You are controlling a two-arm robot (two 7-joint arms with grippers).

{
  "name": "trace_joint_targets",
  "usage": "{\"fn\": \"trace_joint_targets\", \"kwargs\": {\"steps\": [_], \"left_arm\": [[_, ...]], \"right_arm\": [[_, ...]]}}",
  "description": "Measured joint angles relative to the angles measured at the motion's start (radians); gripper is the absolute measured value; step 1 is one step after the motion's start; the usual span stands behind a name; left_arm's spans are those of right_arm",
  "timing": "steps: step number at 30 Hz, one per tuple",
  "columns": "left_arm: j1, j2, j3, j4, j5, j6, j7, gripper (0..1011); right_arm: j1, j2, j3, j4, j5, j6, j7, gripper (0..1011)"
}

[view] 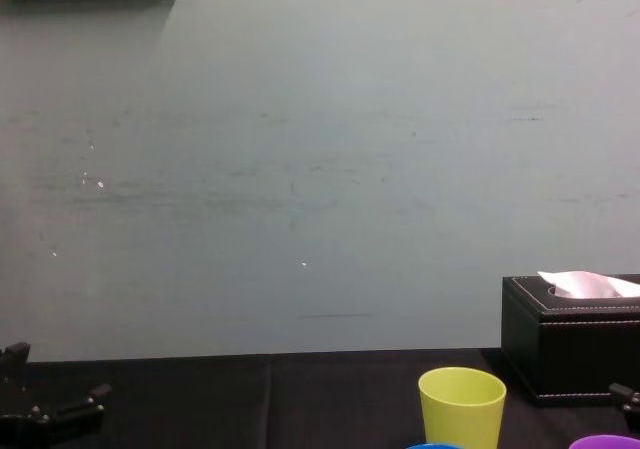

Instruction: Stack the three plastic cups sequentially using one hand.

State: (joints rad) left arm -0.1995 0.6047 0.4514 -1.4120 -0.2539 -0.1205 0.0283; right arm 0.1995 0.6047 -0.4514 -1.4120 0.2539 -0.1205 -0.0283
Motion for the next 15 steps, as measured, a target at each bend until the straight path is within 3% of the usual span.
{"fn": "trace_joint_targets", "kwargs": {"steps": [15], "left_arm": [[0.000, 0.000, 0.000, 0.000, 0.000, 0.000, 0.000, 1011]], "right_arm": [[0.000, 0.000, 0.000, 0.000, 0.000, 0.000, 0.000, 1003]]}}
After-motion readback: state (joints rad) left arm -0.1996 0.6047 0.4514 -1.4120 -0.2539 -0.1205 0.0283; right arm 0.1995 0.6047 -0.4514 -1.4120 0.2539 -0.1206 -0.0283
